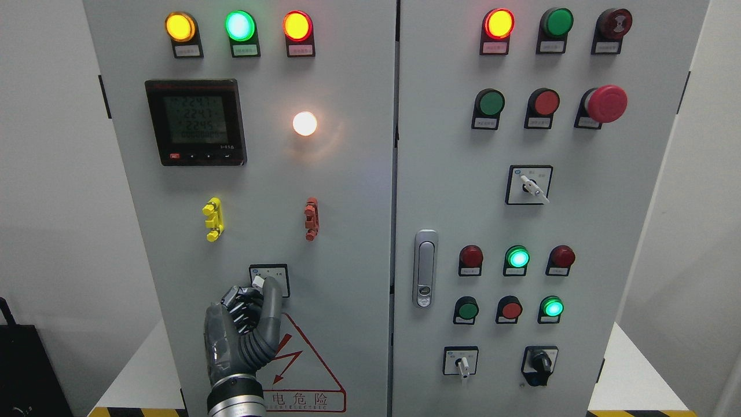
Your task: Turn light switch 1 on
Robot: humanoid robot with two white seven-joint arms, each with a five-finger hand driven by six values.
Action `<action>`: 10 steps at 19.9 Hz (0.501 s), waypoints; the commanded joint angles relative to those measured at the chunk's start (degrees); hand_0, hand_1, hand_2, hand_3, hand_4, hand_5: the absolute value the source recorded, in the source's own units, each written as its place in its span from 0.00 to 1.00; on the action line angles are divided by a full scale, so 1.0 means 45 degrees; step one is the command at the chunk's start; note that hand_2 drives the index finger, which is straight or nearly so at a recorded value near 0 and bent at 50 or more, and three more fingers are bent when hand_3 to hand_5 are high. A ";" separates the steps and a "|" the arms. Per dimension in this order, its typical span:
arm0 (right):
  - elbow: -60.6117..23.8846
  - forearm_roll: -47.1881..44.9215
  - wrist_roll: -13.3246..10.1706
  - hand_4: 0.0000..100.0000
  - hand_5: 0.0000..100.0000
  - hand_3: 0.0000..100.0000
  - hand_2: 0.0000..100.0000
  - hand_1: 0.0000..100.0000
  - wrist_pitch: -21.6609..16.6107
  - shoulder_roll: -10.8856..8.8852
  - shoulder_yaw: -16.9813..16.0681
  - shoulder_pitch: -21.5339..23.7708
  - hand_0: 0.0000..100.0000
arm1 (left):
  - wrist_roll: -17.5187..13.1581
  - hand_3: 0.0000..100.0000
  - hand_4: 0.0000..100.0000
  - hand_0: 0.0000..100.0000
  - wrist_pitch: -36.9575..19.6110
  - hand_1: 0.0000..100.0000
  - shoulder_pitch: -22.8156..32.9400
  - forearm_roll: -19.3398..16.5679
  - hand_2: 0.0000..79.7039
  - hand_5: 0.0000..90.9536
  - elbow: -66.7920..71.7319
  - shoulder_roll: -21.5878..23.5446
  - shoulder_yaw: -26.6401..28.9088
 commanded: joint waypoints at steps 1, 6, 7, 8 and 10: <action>0.0000 0.0000 0.0011 0.00 0.00 0.00 0.00 0.00 -0.0009 -0.0015 0.0004 0.0000 0.00 | 0.0004 0.97 0.94 0.56 0.0006 0.39 0.0042 0.0003 0.79 0.92 0.0009 0.0008 -0.0002; 0.0000 0.0000 0.0011 0.00 0.00 0.00 0.00 0.00 -0.0009 0.0004 0.0004 0.0000 0.00 | 0.0004 0.97 0.94 0.45 0.0006 0.38 0.0042 -0.0016 0.80 0.92 0.0009 0.0008 -0.0002; 0.0000 0.0000 0.0011 0.00 0.00 0.00 0.00 0.00 -0.0009 0.0005 -0.0015 0.0000 0.00 | 0.0004 0.97 0.94 0.42 0.0006 0.38 0.0042 0.0003 0.80 0.92 0.0009 0.0008 -0.0002; 0.0000 0.0000 0.0011 0.00 0.00 0.00 0.00 0.00 -0.0009 0.0005 0.0004 0.0000 0.00 | 0.0004 0.97 0.94 0.41 0.0006 0.38 0.0042 0.0003 0.80 0.92 0.0029 0.0008 -0.0002; 0.0000 0.0000 0.0011 0.00 0.00 0.00 0.00 0.00 0.0010 0.0005 0.0004 0.0000 0.00 | 0.0004 0.97 0.94 0.38 0.0006 0.37 0.0042 0.0003 0.81 0.92 0.0048 0.0008 -0.0002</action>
